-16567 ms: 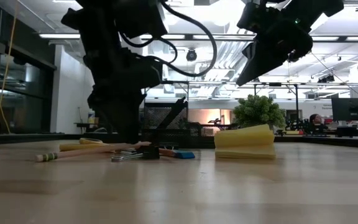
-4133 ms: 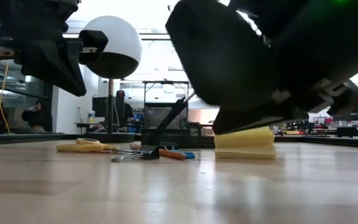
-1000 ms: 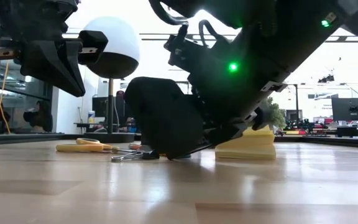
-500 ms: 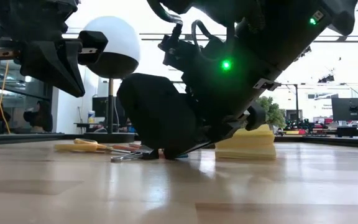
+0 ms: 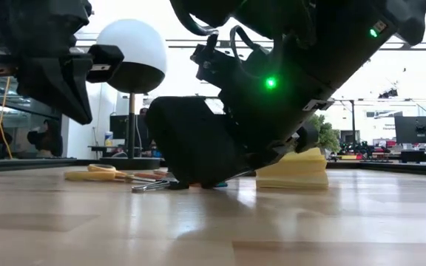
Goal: Pick and place office supplies into organizer
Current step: Put the bottom yellow pencil into the black organizer
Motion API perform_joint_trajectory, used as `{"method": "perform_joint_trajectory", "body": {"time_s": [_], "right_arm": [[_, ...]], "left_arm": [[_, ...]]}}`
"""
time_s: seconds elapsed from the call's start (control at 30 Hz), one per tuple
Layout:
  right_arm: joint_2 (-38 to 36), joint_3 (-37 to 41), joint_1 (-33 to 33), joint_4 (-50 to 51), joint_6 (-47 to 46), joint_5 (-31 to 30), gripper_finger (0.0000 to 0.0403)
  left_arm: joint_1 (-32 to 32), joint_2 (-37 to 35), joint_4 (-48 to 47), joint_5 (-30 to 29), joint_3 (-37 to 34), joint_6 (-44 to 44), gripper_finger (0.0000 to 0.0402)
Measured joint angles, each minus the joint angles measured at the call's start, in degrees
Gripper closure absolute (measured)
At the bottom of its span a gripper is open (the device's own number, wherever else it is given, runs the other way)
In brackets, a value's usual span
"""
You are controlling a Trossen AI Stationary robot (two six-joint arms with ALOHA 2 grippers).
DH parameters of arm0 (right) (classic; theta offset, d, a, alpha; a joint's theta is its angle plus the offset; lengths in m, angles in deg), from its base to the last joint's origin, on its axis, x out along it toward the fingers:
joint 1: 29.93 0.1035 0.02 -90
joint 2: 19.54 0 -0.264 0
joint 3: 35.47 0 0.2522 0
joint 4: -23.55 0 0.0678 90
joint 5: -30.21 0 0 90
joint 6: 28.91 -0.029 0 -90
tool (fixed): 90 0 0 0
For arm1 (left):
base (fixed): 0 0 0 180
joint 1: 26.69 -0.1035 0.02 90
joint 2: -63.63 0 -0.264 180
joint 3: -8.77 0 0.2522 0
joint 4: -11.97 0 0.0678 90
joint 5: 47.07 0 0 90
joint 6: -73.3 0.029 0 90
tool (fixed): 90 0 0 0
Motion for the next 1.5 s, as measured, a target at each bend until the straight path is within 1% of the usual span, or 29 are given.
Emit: {"method": "perform_joint_trajectory", "body": {"time_s": [0.27, 0.43, 0.5, 0.63, 0.8, 1.0, 1.23, 1.3, 1.4, 1.5], "right_arm": [[0.02, -6.46, 0.13, 5.14, 5.32, -1.93, 0.0402], [0.02, -9.83, 0.88, 12.26, 4.54, -3.79, 0.0402], [0.02, -10.33, 1.21, 14.65, 3.41, -3.39, 0.0402], [0.02, -9.75, 1.51, 15.17, 2.85, -0.88, 0.0402], [0.02, -9.64, 0.53, 15.05, 7.22, 0.32, 0.0402], [-0.23, -9.96, -3.42, 13.94, 17.04, 5.19, 0.0402], [-4.42, -9.96, -7.85, 11.56, 28.84, 10.92, 0.0403], [-6.14, -9.96, -9.16, 10.65, 31.29, 14.4, 0.0403], [-7.6, -10.05, -11.28, 6.68, 35.91, 20.92, 0.0403], [-7.63, -10.0, -13.26, 2.05, 40.49, 24.96, 0.0403]], "left_arm": [[-0.01, 0.0, -0.4, 0.0, 0.0, -0.89, 0.0396], [-0.02, 0.0, -2.51, -0.02, 0.0, -1.79, 0.0396], [-0.02, 0.0, -3.26, -0.01, 0.0, -2.42, 0.0396], [-0.02, 0.0, -3.98, -0.02, 0.0, -3.45, 0.0396], [0.0, 0.0, -4.65, 0.0, 0.0, -3.91, 0.0396], [-0.02, 0.0, -6.79, 0.0, -0.23, -6.43, 0.0396], [0.0, 0.0, -5.01, 0.92, -4.81, -8.83, 0.0396], [0.0, 0.0, -4.69, 0.92, -6.28, -10.12, 0.0396], [0.01, 0.01, -2.14, 1.43, -8.27, -11.37, 0.0396], [0.17, 0.02, 0.19, 2.47, -9.05, -11.43, 0.0396]]}}
